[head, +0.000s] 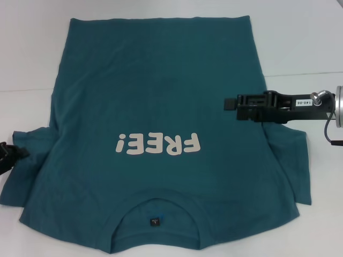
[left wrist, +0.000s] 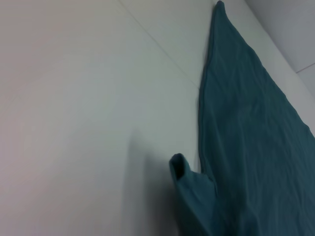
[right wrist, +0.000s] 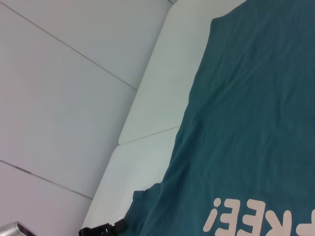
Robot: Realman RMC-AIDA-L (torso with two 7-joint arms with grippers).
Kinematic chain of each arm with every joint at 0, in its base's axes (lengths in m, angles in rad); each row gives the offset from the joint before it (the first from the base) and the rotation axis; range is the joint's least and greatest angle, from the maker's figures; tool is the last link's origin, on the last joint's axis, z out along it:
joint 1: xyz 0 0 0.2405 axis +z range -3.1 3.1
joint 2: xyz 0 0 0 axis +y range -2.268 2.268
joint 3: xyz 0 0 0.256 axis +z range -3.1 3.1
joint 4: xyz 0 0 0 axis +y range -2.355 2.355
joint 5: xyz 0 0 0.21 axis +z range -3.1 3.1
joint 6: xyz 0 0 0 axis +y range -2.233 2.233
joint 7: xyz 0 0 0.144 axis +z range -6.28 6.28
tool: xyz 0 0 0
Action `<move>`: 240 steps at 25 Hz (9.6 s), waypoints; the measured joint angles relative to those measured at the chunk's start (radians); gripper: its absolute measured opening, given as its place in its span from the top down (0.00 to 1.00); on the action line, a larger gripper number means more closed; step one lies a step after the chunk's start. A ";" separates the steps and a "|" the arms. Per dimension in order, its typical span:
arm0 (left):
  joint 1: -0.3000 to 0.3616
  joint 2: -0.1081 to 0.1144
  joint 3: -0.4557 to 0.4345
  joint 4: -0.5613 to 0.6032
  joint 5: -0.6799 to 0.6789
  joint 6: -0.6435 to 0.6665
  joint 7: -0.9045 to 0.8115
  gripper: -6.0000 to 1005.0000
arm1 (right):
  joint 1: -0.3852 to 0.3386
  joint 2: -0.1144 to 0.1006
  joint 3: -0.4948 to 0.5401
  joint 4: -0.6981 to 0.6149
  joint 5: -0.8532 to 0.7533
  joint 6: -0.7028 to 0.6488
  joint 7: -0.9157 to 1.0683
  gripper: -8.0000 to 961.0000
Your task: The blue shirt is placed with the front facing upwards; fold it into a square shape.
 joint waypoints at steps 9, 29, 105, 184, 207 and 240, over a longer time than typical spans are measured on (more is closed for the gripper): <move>-0.002 0.001 0.002 0.007 0.003 0.007 0.006 0.93 | 0.000 0.000 0.003 0.000 0.000 -0.002 0.003 0.22; -0.072 0.053 0.005 0.074 0.172 0.015 -0.039 0.99 | 0.001 0.000 0.004 0.005 0.000 -0.007 0.003 0.22; -0.252 -0.054 0.349 0.227 0.365 0.041 -0.482 0.99 | -0.027 -0.002 0.044 0.015 0.001 0.040 -0.010 0.22; 0.063 -0.077 0.170 0.368 -0.165 0.727 0.499 0.41 | -0.049 -0.013 0.036 0.038 -0.005 0.021 -0.066 0.27; 0.159 -0.116 0.168 0.304 -0.318 0.748 0.642 0.42 | -0.050 -0.172 0.020 -0.002 -0.117 -0.108 0.069 0.33; 0.130 -0.130 0.170 0.302 -0.321 0.708 0.617 0.42 | -0.005 -0.074 -0.017 0.081 -0.386 0.323 0.229 0.40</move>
